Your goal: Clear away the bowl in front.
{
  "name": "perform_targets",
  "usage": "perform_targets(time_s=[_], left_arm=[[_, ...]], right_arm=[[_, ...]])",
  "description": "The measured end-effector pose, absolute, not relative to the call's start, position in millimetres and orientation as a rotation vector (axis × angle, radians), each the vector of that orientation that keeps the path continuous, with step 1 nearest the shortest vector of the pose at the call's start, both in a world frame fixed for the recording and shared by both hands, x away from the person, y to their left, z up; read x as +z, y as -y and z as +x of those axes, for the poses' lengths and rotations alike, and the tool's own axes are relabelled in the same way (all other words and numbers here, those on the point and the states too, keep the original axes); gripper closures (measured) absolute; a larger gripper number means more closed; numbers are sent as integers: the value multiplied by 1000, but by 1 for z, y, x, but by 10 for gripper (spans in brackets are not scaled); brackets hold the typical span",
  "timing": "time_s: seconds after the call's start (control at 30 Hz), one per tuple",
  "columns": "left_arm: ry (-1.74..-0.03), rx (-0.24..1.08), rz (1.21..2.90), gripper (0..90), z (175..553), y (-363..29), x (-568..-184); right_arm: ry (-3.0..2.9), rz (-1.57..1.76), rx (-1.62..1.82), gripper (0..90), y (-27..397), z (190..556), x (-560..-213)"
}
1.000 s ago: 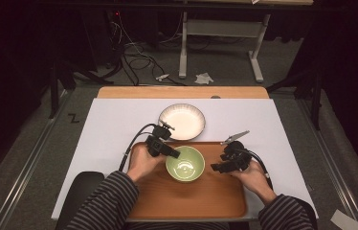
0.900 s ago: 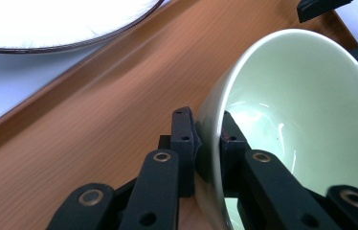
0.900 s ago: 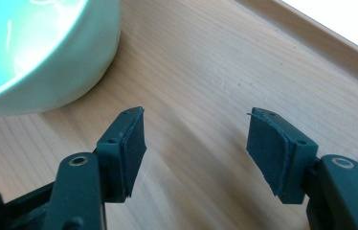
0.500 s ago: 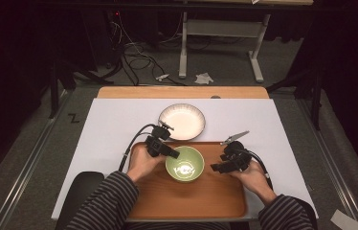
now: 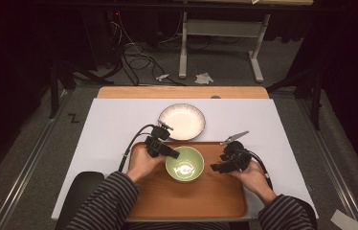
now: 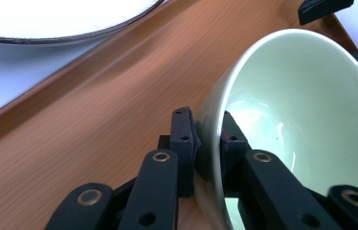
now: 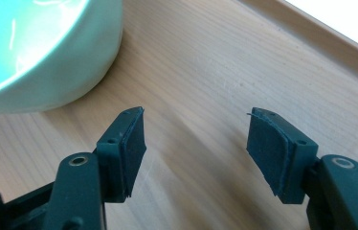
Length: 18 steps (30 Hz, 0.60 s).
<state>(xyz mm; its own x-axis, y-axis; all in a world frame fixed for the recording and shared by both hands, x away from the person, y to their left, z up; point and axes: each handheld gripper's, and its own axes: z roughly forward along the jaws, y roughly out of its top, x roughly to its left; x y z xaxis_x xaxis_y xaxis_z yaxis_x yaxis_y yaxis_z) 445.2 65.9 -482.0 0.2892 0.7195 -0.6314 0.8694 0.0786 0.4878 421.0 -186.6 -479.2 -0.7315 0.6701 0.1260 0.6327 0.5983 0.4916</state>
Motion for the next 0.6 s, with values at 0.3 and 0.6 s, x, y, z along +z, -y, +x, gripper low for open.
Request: perform_targets(time_s=[0.3,0.6], left_arm=[[-1468,-201,1671,812,444,-65,-482],[-1515,-175,1601,812,444,-60,-482]], right_arm=[[-2741,1124,805,398,186,420,-478],[-2743,1111,806,398,186,421,-479]])
